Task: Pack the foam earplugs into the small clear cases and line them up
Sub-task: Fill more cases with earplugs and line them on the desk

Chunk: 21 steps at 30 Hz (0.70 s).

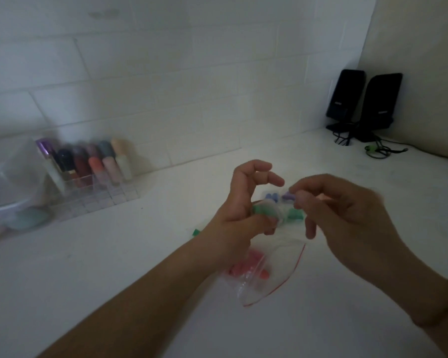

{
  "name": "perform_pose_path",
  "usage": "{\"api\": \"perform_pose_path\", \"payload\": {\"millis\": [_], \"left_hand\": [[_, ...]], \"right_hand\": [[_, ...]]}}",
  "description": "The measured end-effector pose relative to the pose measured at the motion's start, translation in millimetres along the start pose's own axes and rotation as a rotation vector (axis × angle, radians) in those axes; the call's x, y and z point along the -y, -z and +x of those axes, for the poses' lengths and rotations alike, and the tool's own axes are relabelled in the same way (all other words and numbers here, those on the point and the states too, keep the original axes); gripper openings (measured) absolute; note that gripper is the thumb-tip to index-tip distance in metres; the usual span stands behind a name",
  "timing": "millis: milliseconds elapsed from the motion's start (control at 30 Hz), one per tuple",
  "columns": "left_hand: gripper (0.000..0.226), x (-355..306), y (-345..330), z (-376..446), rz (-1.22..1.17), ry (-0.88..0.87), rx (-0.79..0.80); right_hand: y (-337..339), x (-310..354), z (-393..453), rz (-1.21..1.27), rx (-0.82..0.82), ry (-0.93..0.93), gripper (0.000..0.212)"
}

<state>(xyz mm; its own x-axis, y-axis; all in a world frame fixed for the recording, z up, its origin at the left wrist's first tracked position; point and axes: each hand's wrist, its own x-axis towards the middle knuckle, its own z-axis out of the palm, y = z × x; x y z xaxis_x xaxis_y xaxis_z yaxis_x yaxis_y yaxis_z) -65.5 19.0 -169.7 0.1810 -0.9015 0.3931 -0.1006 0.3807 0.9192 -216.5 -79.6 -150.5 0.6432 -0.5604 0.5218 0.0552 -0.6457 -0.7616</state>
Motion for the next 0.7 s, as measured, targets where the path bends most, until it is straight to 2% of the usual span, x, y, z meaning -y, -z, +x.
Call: {"api": "perform_pose_path", "payload": {"millis": [100,233,367,433,533,600,633,700], "left_hand": [[0.065,-2,-3,-3,0.201,-0.068,0.05],[0.08,-7,-4,-4,0.338,-0.11,0.05],[0.09,-8,-2,-8,0.474,-0.153,0.101],[0.088,-8,-4,-8,0.517,-0.159,0.049],[0.081,-9,-4,-4,0.474,-0.166,-0.089],[0.062,-9,0,-2,0.576,-0.206,-0.157],[0.049,-8,3,-1,0.669,-0.229,-0.185],[0.029,-5,7,0,0.817,-0.261,-0.218]], "right_hand": [[-3,-3,0,-0.158,0.132,-0.011,0.02],[0,2,0,-0.101,0.134,-0.077,0.006],[0,8,-3,-0.13,0.187,-0.079,0.012],[1,12,-3,-0.137,0.194,-0.078,0.014],[15,10,6,0.005,0.095,-0.162,0.011],[34,2,16,0.157,-0.036,-0.283,0.009],[43,-4,20,0.148,-0.075,-0.322,0.01],[58,-22,28,-0.074,-0.056,-0.375,0.01]]}}
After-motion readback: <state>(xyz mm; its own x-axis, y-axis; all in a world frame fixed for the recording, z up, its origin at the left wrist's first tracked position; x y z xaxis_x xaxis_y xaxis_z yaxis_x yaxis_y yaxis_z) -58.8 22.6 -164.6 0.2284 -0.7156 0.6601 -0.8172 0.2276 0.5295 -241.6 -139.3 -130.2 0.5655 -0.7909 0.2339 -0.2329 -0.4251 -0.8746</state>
